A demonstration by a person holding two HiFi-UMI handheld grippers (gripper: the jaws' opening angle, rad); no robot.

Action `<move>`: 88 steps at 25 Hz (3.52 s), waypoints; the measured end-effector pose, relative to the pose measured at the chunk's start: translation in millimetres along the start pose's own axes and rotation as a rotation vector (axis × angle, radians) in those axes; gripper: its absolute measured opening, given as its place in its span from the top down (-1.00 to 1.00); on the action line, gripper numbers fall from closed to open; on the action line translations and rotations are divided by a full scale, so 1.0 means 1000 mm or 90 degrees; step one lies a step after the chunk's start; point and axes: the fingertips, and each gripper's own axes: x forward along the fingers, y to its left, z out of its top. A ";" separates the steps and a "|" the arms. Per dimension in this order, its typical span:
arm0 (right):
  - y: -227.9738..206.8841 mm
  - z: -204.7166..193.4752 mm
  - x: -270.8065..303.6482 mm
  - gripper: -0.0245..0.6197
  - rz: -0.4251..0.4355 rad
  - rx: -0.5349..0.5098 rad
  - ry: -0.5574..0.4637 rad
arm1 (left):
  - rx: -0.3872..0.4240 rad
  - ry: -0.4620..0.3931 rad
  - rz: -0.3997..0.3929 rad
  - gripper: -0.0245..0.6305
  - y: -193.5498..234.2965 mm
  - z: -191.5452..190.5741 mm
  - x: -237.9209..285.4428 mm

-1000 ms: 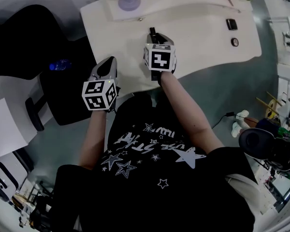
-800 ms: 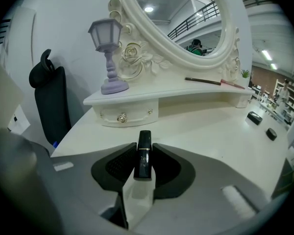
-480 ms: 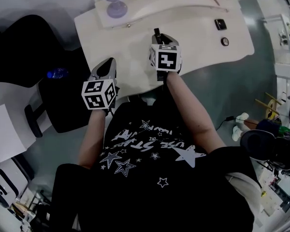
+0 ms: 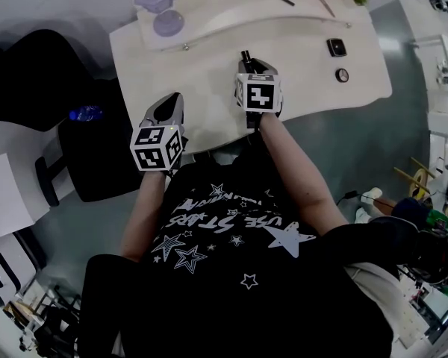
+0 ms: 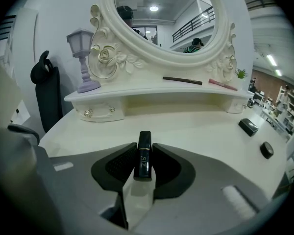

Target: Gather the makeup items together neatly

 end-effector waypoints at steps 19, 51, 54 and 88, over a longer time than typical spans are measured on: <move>-0.030 -0.019 0.014 0.52 0.020 -0.009 0.041 | -0.006 -0.006 0.035 0.93 -0.031 0.006 0.014; -0.202 0.001 -0.053 -0.20 0.025 -0.015 -0.052 | 0.037 -0.024 0.044 0.93 -0.140 0.027 0.083; -0.238 -0.008 -0.056 -0.20 0.006 -0.012 -0.045 | 0.038 -0.014 0.049 0.93 -0.157 0.023 0.098; -0.332 -0.062 -0.035 0.10 0.048 -0.033 0.045 | 0.004 -0.017 0.118 0.93 -0.229 0.005 0.135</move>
